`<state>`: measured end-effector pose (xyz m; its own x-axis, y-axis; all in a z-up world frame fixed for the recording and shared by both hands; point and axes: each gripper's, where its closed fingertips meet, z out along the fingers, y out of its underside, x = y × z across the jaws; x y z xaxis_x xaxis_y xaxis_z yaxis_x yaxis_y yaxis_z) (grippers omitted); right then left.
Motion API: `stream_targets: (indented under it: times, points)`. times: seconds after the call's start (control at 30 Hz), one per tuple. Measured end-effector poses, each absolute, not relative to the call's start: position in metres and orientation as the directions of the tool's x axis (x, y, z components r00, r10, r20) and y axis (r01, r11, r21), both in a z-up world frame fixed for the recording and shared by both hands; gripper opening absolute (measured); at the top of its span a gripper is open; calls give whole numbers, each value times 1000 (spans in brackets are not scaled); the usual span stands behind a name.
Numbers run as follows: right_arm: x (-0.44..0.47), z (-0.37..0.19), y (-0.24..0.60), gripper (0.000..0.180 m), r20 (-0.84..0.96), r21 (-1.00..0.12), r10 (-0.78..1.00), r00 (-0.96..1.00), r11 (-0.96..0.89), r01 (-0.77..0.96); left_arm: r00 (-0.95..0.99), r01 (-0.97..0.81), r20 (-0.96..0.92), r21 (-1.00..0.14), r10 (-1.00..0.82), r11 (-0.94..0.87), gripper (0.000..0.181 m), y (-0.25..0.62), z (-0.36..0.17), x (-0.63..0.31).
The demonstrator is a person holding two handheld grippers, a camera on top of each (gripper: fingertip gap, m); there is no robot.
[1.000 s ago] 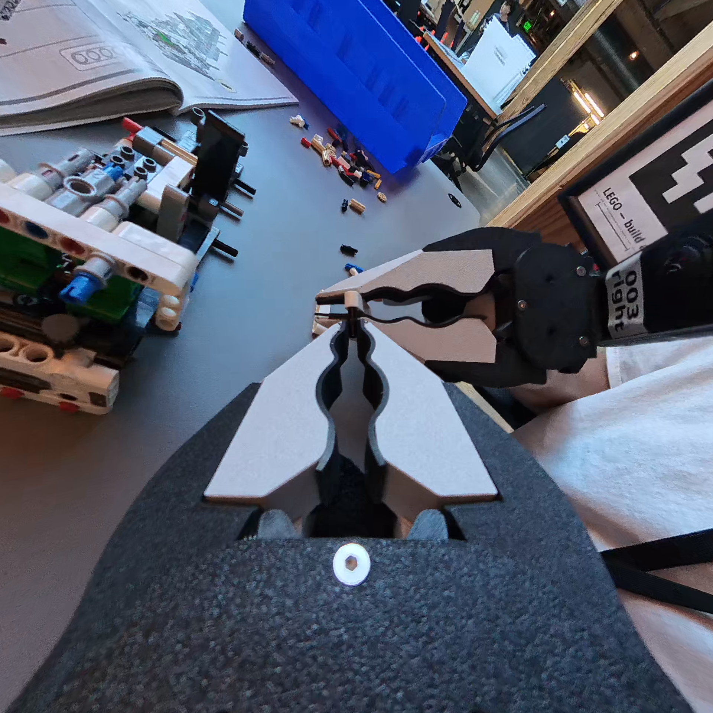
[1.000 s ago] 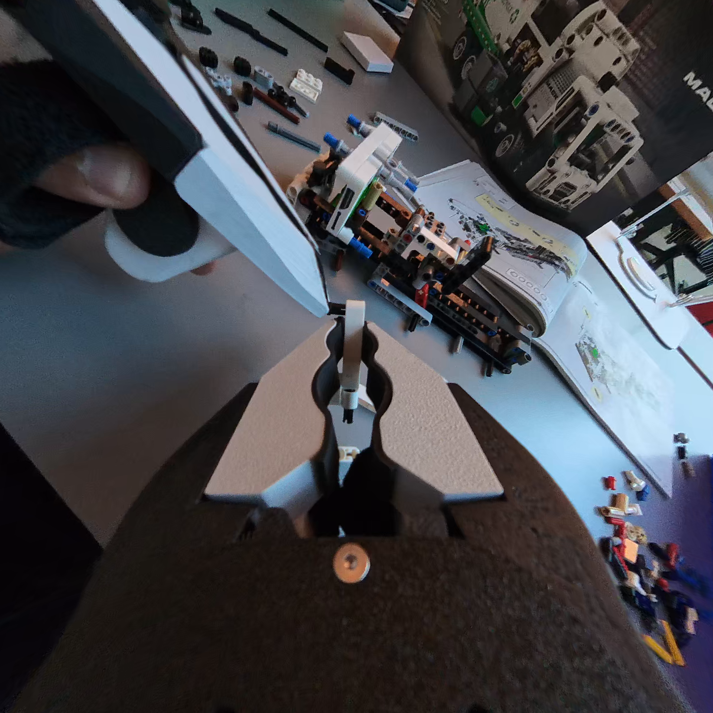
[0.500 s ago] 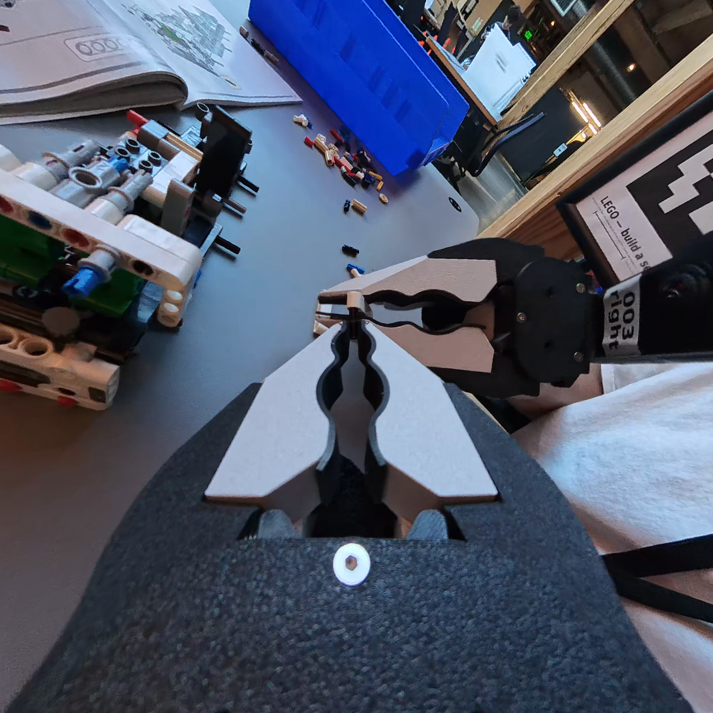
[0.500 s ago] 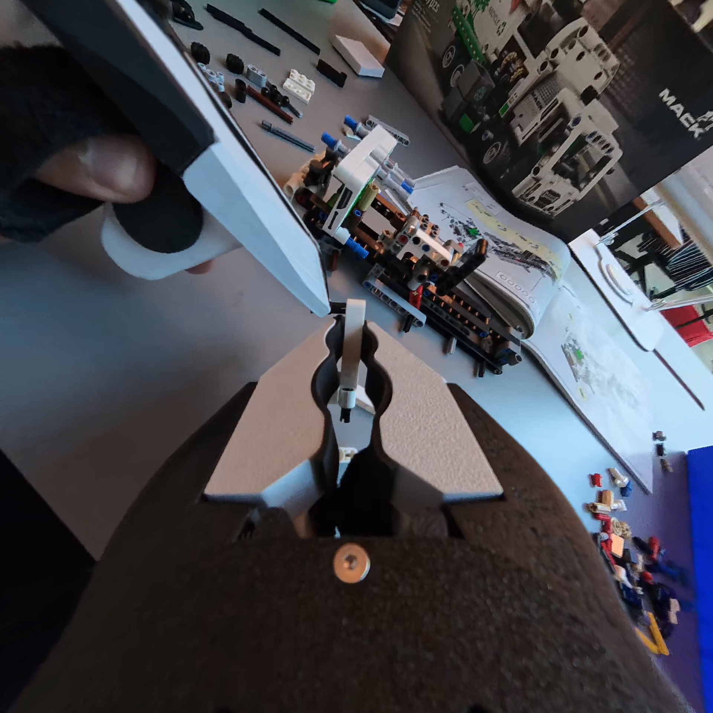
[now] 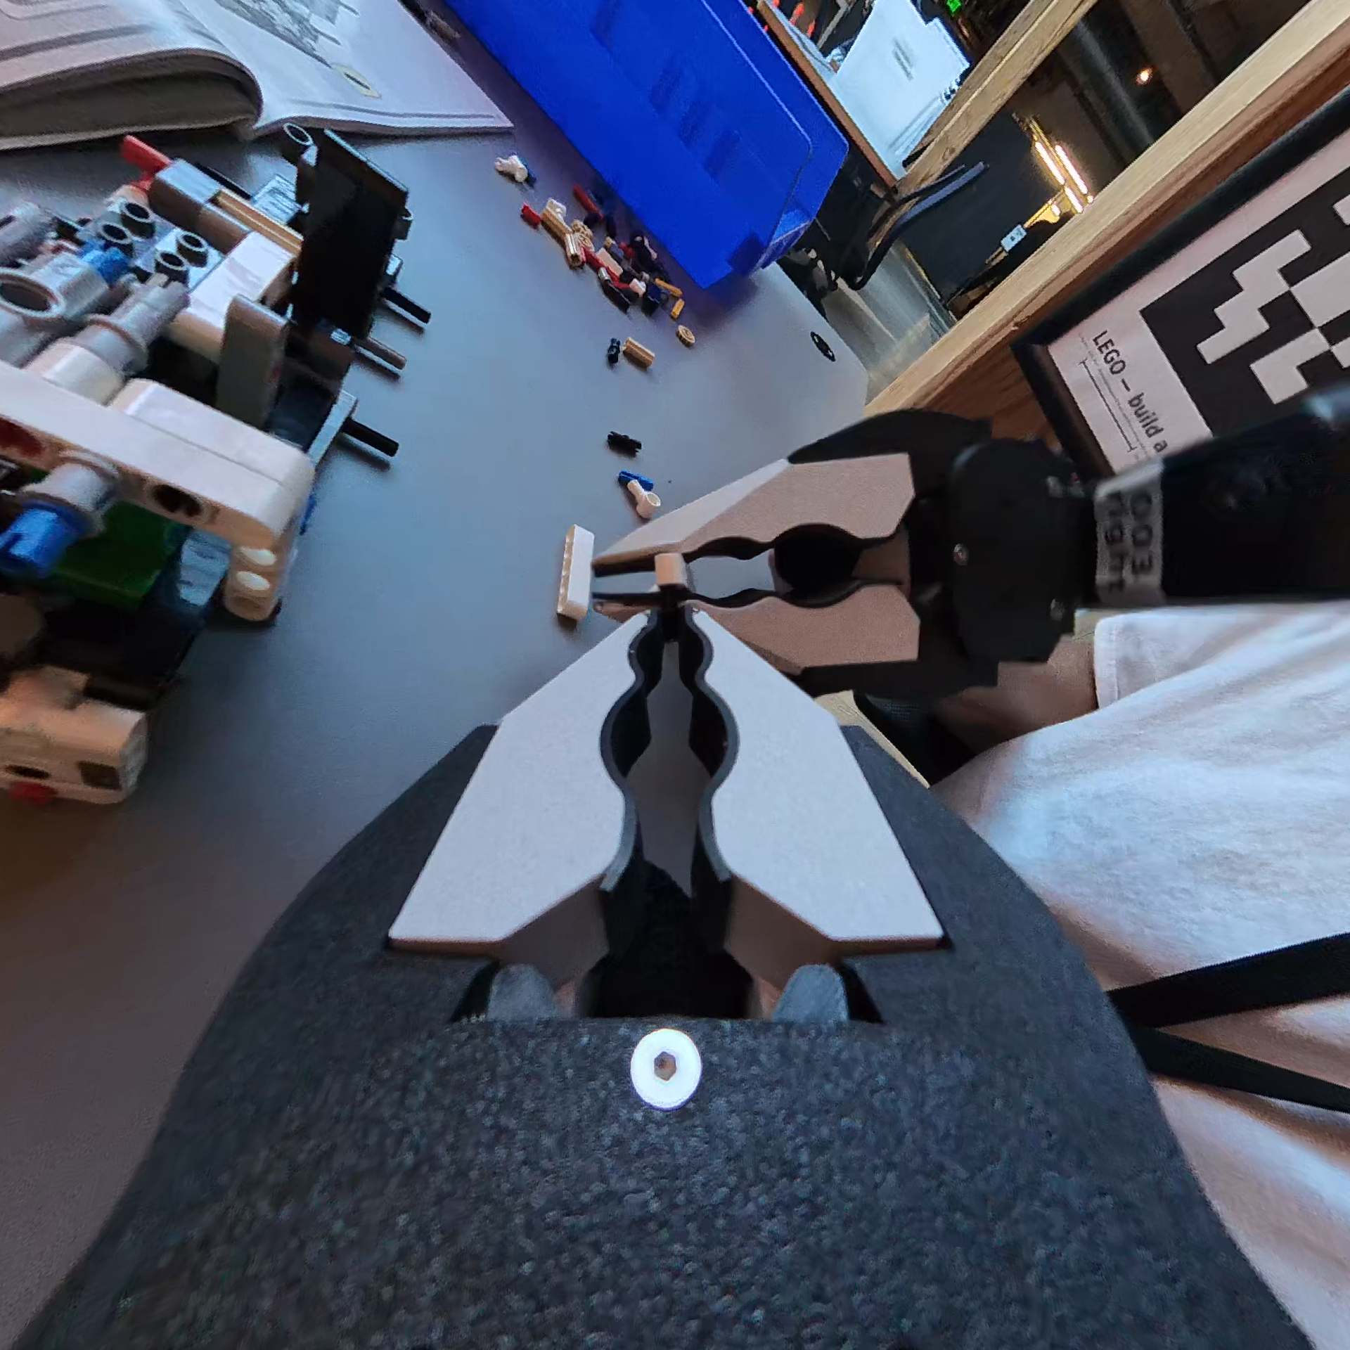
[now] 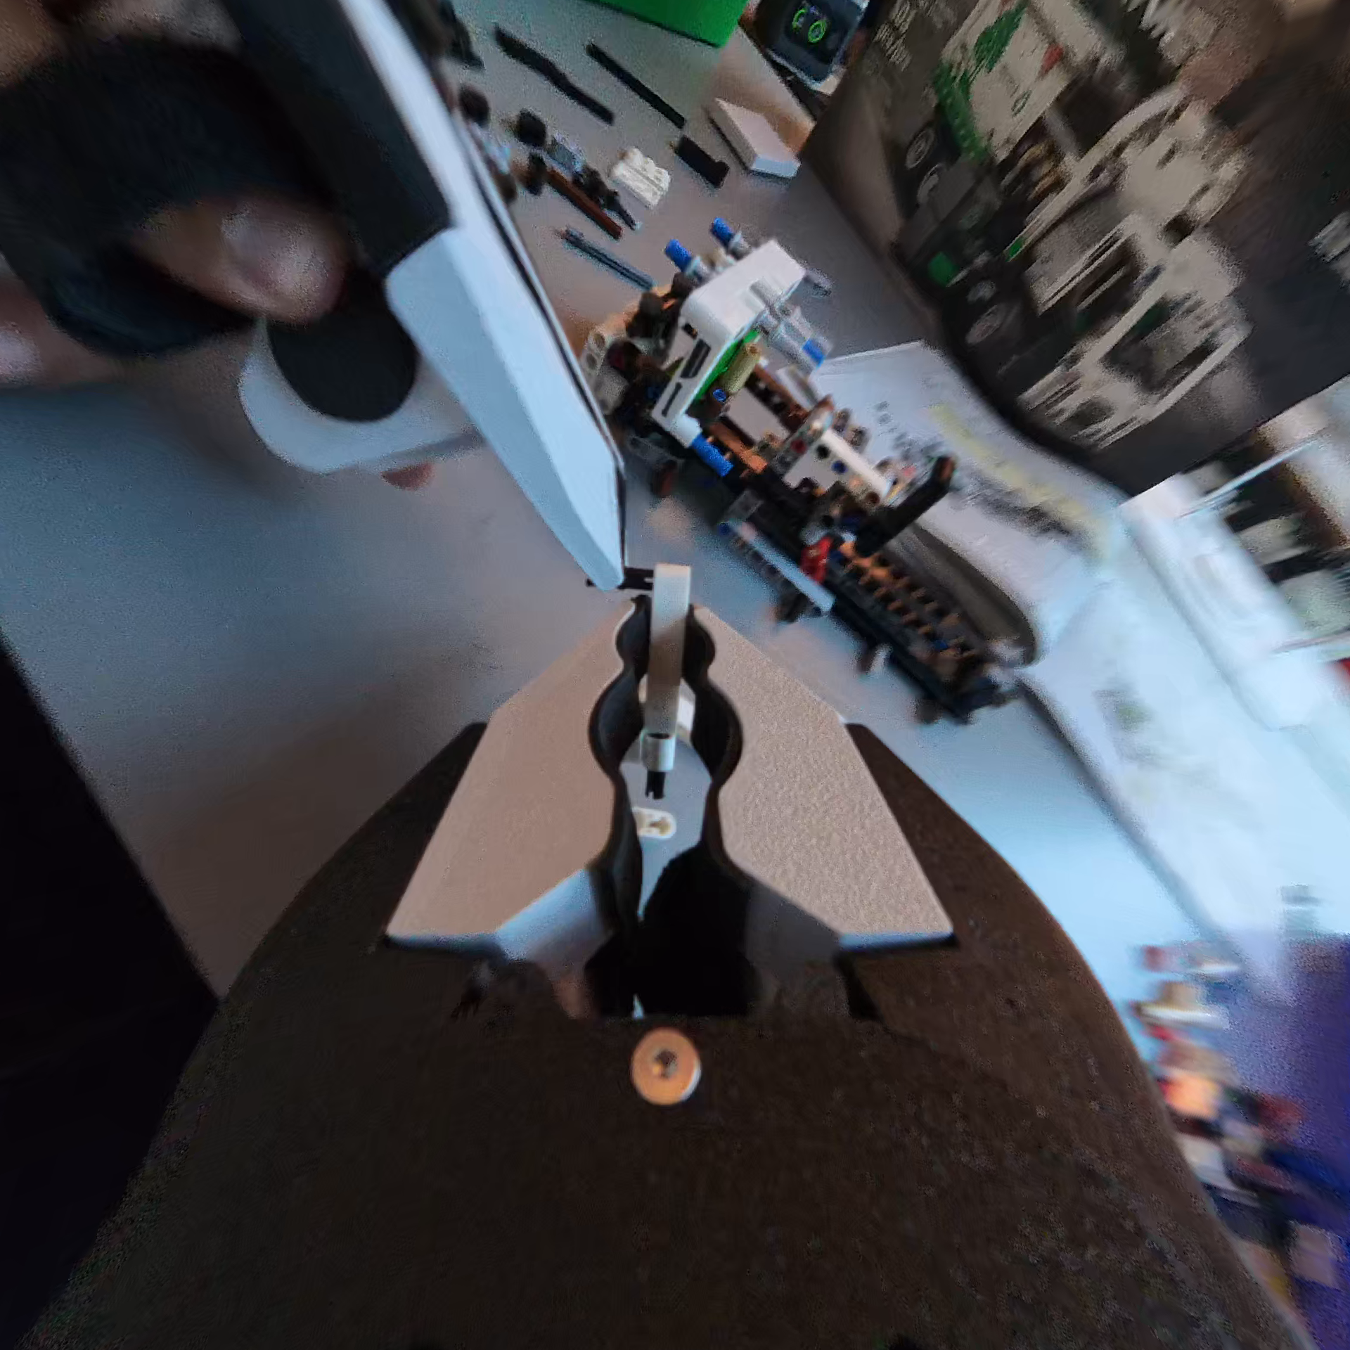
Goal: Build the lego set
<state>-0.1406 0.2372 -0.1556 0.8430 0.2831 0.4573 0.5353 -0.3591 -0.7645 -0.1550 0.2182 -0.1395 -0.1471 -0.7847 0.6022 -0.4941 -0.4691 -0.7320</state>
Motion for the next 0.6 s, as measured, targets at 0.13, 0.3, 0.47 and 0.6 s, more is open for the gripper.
stream_targets:
  times: [0.13,0.3,0.47,0.6]
  points:
    - [-144,-159,234,6,277,-815,326,904,-418,401,-176,-508,611,-728,-772,-461,1,213,-139,-155]
    - [-146,-163,229,6,174,-806,359,917,-484,342,-184,-528,622,-716,-761,-457,1,211,-141,-155]
    - [-147,-165,227,7,162,-792,378,911,-501,349,-192,-544,630,-706,-753,-453,1,208,-143,-155]
    - [-148,-167,223,6,138,-786,395,908,-514,343,-205,-559,632,-702,-747,-441,1,205,-144,-156]
